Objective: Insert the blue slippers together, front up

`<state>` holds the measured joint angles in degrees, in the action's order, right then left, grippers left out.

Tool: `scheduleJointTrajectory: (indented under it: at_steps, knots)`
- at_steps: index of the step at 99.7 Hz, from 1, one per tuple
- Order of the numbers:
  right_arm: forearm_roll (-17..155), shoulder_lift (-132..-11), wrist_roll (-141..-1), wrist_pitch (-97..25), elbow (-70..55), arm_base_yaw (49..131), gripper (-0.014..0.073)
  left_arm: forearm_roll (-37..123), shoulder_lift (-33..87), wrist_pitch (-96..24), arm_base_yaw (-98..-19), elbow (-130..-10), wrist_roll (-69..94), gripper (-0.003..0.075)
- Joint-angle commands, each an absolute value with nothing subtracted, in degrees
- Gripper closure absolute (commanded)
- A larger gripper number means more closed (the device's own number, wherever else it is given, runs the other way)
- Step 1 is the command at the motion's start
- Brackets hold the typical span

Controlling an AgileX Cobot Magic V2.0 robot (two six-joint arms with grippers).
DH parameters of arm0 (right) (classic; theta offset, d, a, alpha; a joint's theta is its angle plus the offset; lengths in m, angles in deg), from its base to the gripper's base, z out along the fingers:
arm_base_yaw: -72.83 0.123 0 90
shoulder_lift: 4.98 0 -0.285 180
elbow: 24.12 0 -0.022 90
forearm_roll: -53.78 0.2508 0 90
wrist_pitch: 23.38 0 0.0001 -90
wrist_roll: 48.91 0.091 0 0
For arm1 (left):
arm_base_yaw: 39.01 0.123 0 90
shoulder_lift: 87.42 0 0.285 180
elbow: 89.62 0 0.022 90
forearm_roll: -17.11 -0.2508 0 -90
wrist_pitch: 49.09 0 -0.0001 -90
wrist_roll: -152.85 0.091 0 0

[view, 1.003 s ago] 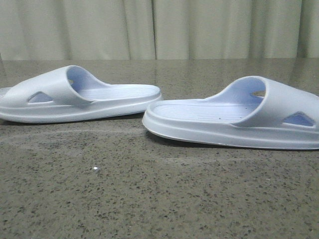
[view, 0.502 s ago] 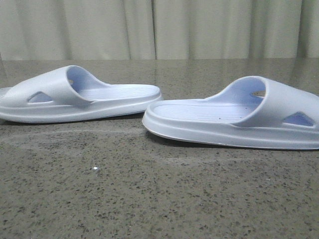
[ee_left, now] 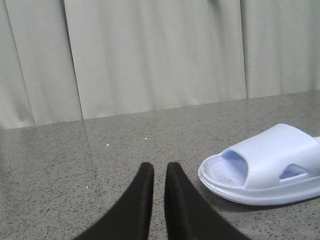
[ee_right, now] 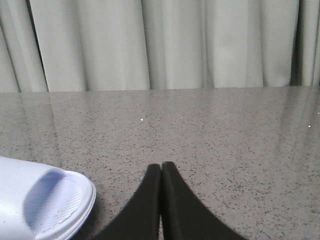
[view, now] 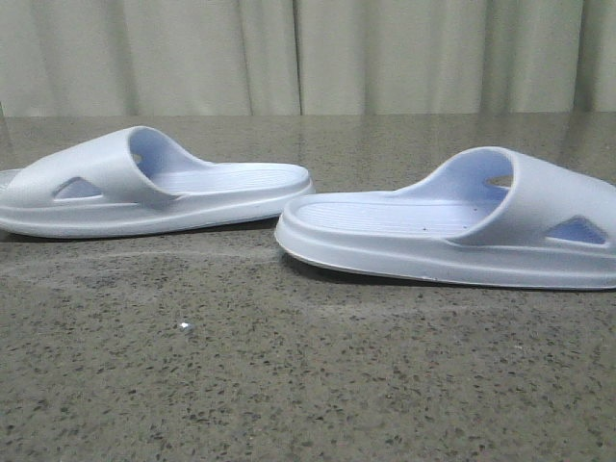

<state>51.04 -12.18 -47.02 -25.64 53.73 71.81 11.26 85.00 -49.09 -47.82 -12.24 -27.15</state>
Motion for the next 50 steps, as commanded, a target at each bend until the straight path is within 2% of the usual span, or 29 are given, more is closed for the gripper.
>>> scheduleJointTrajectory:
  at_steps: [1, 24, 41, 50]
  knots:
    - [50.45, -11.09, -47.11, -20.34, 54.85, 71.47, 0.0701, 11.4, 86.68, -53.59, -47.9, -11.75, -27.46, 0.0704]
    - [51.2, -11.09, -47.11, -18.17, 54.85, 71.47, 0.0701, 12.66, 86.68, -55.63, -47.9, -11.75, -27.46, 0.0704]
    - [56.5, -11.09, -46.83, -18.97, 53.48, 71.47, 0.0701, 31.22, 86.68, -57.02, -47.9, -12.11, -27.46, 0.0705]
    - [57.1, -11.09, -46.83, -21.41, 50.88, 71.47, 0.0701, 33.91, 86.68, -56.21, -47.9, -13.31, -27.46, 0.0705]
